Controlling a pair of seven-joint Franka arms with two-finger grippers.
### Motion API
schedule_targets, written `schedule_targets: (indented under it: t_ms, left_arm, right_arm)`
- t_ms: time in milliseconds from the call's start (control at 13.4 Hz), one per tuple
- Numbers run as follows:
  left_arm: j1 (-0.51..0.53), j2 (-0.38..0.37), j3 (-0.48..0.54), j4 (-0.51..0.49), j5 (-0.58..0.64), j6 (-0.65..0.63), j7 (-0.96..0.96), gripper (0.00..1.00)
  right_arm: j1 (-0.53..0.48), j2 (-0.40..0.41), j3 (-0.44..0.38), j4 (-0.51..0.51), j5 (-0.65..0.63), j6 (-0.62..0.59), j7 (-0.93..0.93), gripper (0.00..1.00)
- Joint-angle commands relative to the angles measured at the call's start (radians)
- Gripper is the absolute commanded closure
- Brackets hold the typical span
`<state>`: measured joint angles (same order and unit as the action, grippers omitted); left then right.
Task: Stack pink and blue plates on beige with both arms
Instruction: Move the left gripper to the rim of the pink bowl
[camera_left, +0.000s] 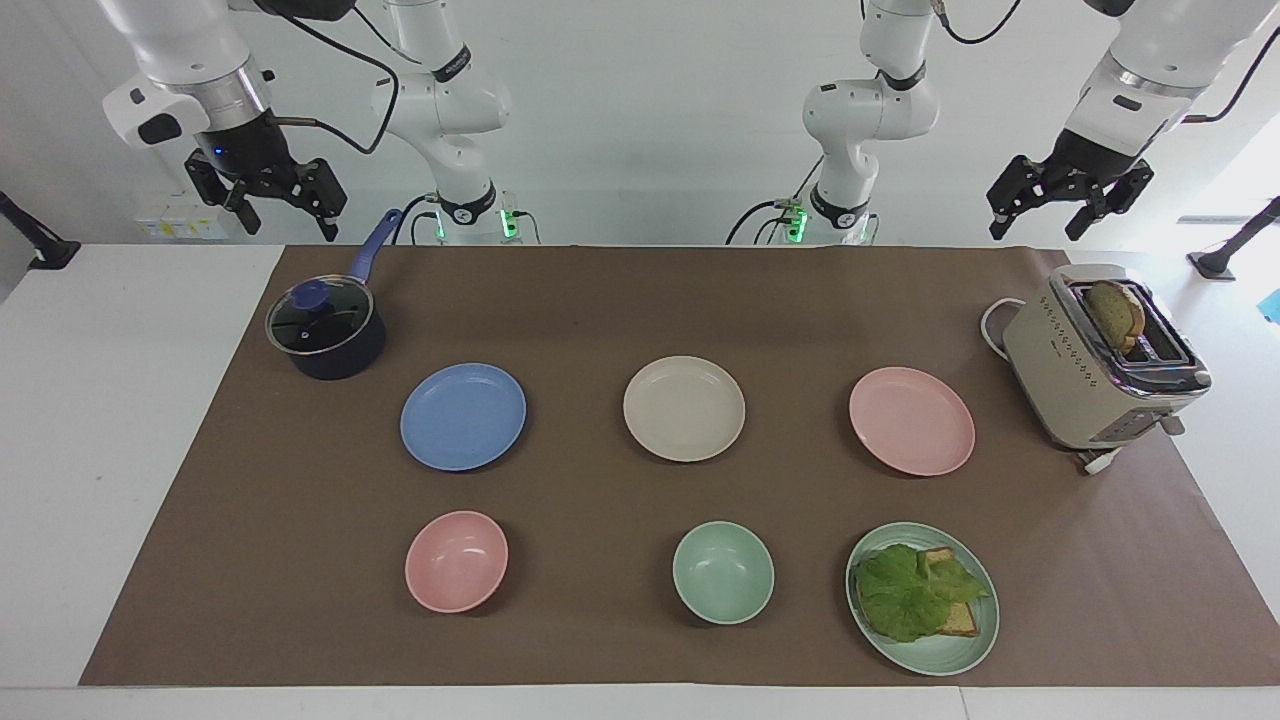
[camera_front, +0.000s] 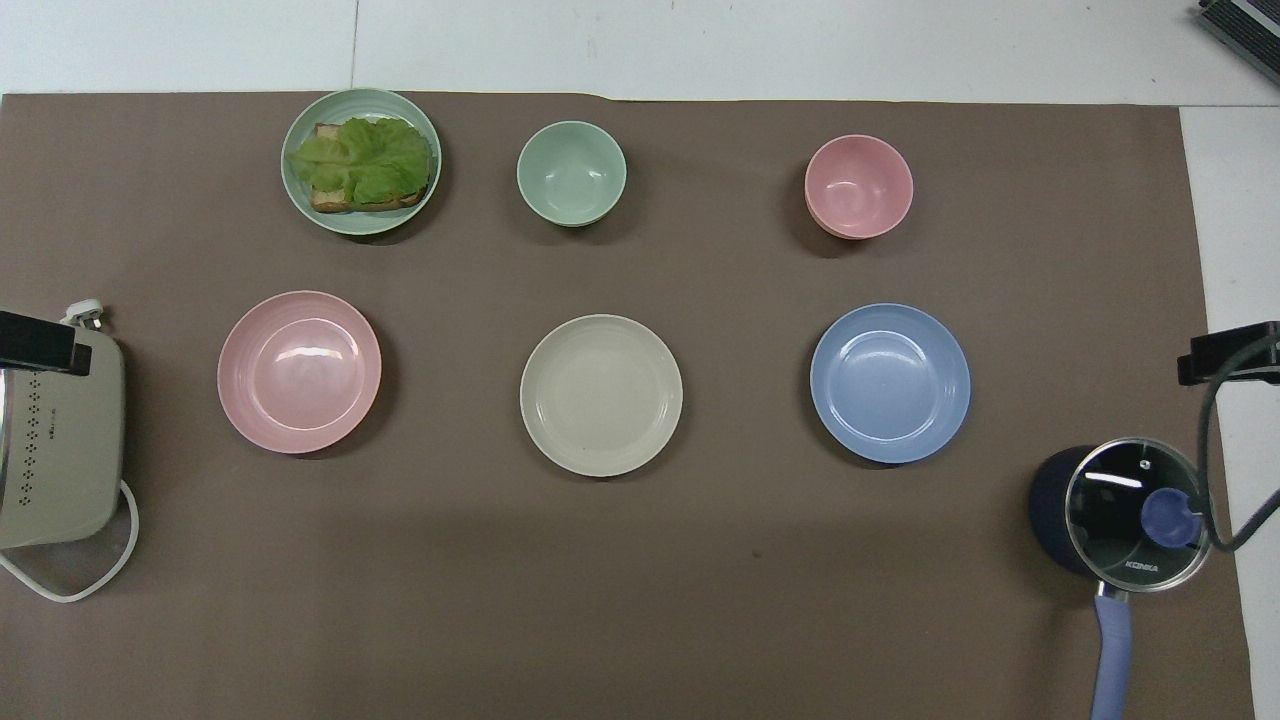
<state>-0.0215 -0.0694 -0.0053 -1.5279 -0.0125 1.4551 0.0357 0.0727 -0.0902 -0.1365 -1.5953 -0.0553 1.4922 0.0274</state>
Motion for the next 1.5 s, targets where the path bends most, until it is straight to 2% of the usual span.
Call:
schedule_targets:
  t_ms: [0, 150, 300, 524, 674, 749, 1123, 1423]
  left_arm:
    - [0.000, -0.010, 0.001, -0.001, 0.020, -0.009, 0.000, 0.00]
    - [0.000, -0.010, -0.001, -0.008, 0.020, -0.004, 0.003, 0.00]
    - [0.006, -0.016, -0.001, -0.093, 0.019, 0.054, 0.009, 0.00]
    - [0.008, -0.001, 0.001, -0.266, 0.016, 0.320, 0.007, 0.00]
    - [0.031, 0.011, 0.002, -0.358, 0.016, 0.448, 0.009, 0.00]
    - [0.040, 0.035, 0.004, -0.391, 0.017, 0.493, 0.013, 0.00]
    - [0.081, 0.218, 0.004, -0.416, 0.019, 0.644, 0.036, 0.00]
    - [0.114, 0.270, 0.004, -0.478, 0.019, 0.723, 0.030, 0.00]
  right_arm:
    - [-0.004, -0.003, 0.000, -0.005, 0.012, 0.005, 0.005, 0.00]
    - [-0.004, -0.003, 0.000, -0.005, 0.012, 0.005, 0.005, 0.00]
    - [-0.004, -0.003, 0.000, -0.005, 0.012, 0.003, 0.005, 0.00]
    - [-0.004, -0.003, 0.000, -0.006, 0.012, 0.003, 0.005, 0.00]
    - [-0.004, -0.005, 0.000, -0.008, 0.012, 0.002, 0.003, 0.00]
    - [-0.004, -0.005, 0.000, -0.008, 0.012, 0.002, 0.003, 0.00]
    - [-0.004, -0.005, 0.000, -0.008, 0.012, -0.001, 0.003, 0.00]
    - [-0.004, -0.005, 0.000, -0.008, 0.012, -0.001, 0.003, 0.00]
